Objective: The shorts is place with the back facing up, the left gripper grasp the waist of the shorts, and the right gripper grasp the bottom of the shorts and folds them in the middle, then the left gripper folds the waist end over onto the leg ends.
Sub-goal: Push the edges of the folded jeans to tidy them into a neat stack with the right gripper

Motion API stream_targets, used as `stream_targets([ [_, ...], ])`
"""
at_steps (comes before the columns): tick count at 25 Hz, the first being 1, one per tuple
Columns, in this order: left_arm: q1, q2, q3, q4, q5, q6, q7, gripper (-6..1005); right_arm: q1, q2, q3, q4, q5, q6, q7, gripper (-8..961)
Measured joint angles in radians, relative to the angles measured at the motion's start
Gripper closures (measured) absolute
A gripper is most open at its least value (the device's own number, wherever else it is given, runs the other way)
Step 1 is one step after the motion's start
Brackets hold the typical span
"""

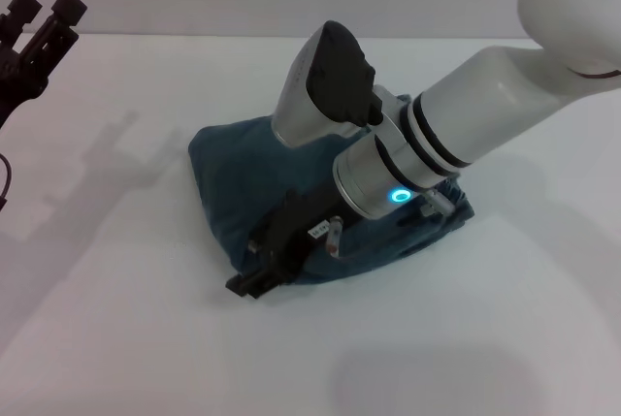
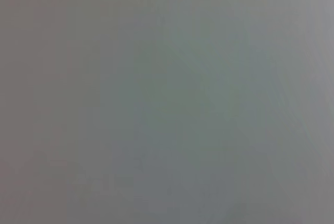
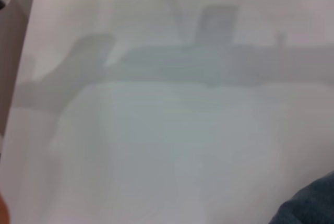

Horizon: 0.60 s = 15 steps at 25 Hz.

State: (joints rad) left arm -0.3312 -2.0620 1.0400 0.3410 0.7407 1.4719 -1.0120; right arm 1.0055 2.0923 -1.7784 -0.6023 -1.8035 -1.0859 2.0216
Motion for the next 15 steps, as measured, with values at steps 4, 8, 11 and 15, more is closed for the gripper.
stream_targets([
  [4,0.003,0.001,-0.001,0.000,-0.001,0.003,0.000,157,-0.001,0.000,0.000,-0.001,0.010,0.046,0.000,323],
  [8,0.005,0.002,-0.001,0.000,-0.001,0.005,0.001,159,-0.002,0.000,0.001,0.001,0.012,0.096,0.001,323],
  [11,0.006,0.002,-0.002,0.000,-0.001,0.007,0.002,159,-0.004,0.000,0.001,0.004,0.013,0.133,0.014,323],
  [15,0.007,0.002,-0.002,0.001,0.001,0.008,0.003,159,-0.014,0.000,0.001,0.005,0.027,0.181,0.021,323],
])
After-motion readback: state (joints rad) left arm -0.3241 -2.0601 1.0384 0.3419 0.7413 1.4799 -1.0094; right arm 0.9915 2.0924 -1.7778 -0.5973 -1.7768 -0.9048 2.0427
